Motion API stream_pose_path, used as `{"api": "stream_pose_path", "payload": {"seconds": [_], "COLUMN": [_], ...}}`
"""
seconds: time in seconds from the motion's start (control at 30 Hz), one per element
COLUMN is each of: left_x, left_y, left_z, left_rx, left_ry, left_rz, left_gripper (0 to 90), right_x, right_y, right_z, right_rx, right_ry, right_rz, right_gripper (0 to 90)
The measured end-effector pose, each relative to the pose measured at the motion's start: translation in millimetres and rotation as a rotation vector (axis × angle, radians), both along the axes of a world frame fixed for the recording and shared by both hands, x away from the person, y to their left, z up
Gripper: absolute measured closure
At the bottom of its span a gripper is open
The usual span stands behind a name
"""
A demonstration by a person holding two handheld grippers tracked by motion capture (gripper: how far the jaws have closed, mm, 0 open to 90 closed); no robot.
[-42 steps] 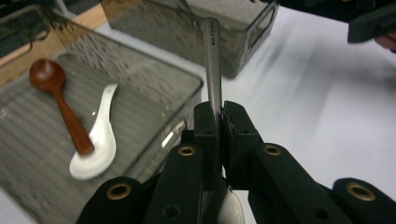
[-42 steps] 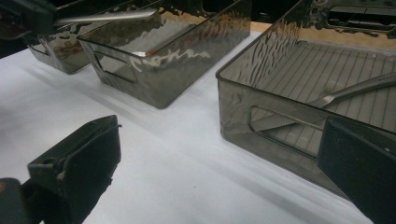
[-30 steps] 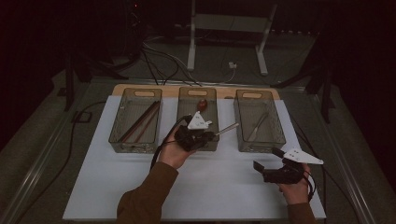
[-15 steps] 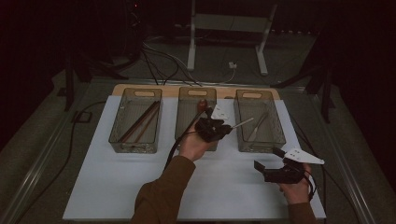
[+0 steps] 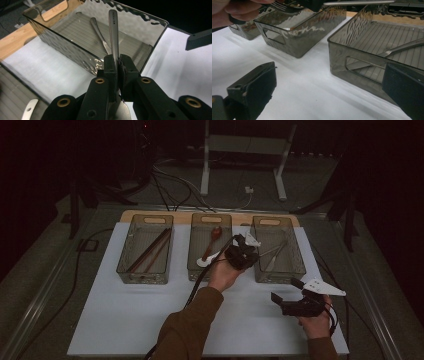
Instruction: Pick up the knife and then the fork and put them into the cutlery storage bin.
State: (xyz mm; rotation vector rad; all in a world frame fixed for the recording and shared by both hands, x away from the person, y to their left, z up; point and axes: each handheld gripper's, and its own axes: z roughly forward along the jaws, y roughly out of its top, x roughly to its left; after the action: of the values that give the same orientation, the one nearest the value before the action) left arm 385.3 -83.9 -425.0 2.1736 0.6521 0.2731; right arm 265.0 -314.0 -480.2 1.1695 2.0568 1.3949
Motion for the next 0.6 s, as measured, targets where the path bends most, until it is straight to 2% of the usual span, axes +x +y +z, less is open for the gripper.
{"api": "stream_pose_path", "payload": {"seconds": [0.23,0.6], "left_x": [2.9,5.9], "left_y": [-13.6,-31.4], "left_z": [-5.2,-8.9], "left_rx": [0.02,0.026], "left_ry": [0.006,0.029], "left_rz": [0.02,0.041], "left_gripper": [86.8,86.7], "right_x": [0.3,0.7], "right_y": [-1.0,-1.4], "right_z": [-0.3,-0.5], "right_rx": [0.0,0.001], "right_ry": [-0.002,-0.001], "right_rz": [-0.001,0.0], "right_gripper": [0.0,0.0]}}
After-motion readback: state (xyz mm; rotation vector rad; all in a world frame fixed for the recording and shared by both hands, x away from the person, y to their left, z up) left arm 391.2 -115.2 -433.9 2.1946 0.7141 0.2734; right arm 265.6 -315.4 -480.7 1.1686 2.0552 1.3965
